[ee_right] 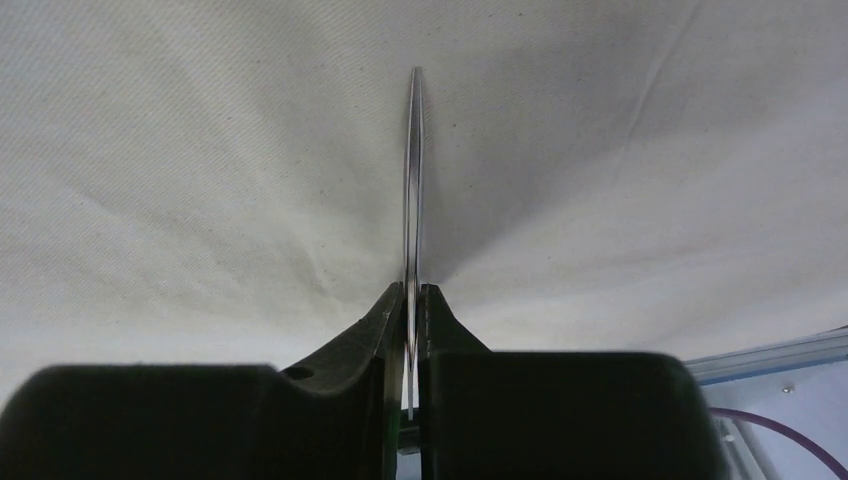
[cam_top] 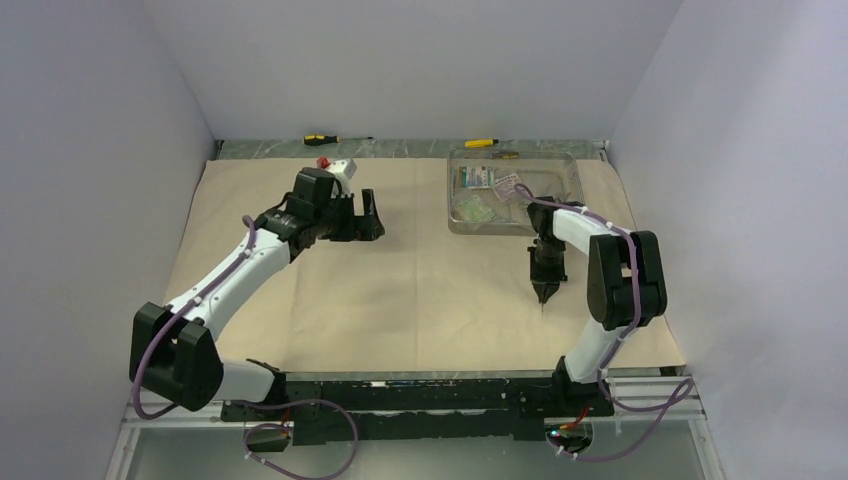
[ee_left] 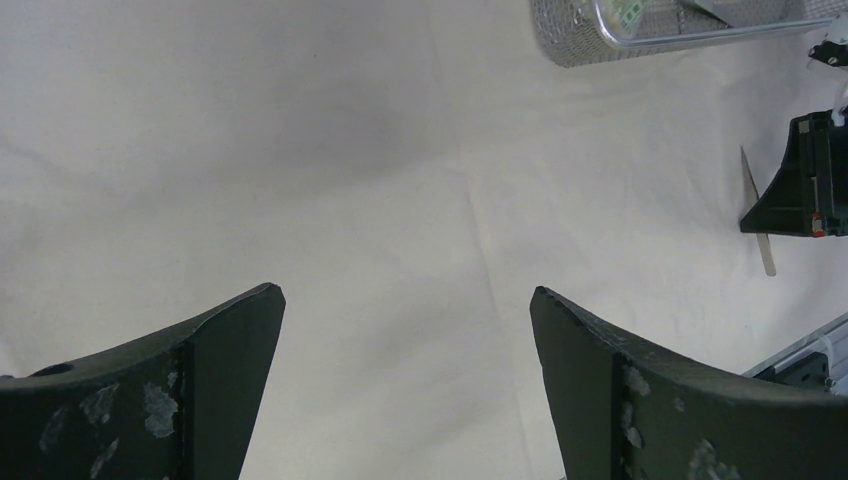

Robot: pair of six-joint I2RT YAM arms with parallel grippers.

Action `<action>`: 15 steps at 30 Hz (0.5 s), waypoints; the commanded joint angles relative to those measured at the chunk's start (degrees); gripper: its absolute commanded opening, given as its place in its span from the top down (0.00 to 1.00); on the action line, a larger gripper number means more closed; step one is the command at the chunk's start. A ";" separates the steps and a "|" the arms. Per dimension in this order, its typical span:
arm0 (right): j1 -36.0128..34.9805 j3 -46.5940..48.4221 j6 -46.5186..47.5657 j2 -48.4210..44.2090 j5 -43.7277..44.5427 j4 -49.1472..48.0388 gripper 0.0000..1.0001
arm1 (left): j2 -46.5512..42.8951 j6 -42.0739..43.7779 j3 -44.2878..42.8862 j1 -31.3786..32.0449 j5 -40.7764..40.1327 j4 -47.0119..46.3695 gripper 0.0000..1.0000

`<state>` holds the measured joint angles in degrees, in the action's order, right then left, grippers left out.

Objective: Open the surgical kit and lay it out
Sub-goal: Place the medical item in the surgical kit.

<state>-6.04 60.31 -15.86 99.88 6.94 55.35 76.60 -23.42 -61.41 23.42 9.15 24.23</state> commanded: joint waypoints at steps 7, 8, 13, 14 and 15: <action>0.37 0.42 -0.21 -0.24 -1.74 2.03 0.74 | 1.96 1.62 -3.39 -0.56 1.82 -1.42 0.00; 0.34 0.42 -0.22 -0.48 -1.64 2.04 0.74 | 2.05 1.62 -3.55 -0.61 1.91 -1.38 0.01; 0.42 0.50 -0.70 -0.96 -0.62 2.24 0.73 | 2.26 1.94 -4.53 -0.81 2.19 -0.64 0.01; 0.36 0.51 -0.79 -1.05 -0.23 2.22 0.73 | 2.16 2.09 -4.69 -0.83 2.27 -0.44 0.01; 0.35 0.58 -0.95 -1.13 0.27 2.29 0.73 | 2.11 2.26 -4.82 -0.83 2.20 -0.26 0.01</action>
<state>-5.82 60.31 -16.05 101.14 5.69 56.34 78.70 -22.87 -63.51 22.87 10.22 24.62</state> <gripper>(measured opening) 0.271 0.994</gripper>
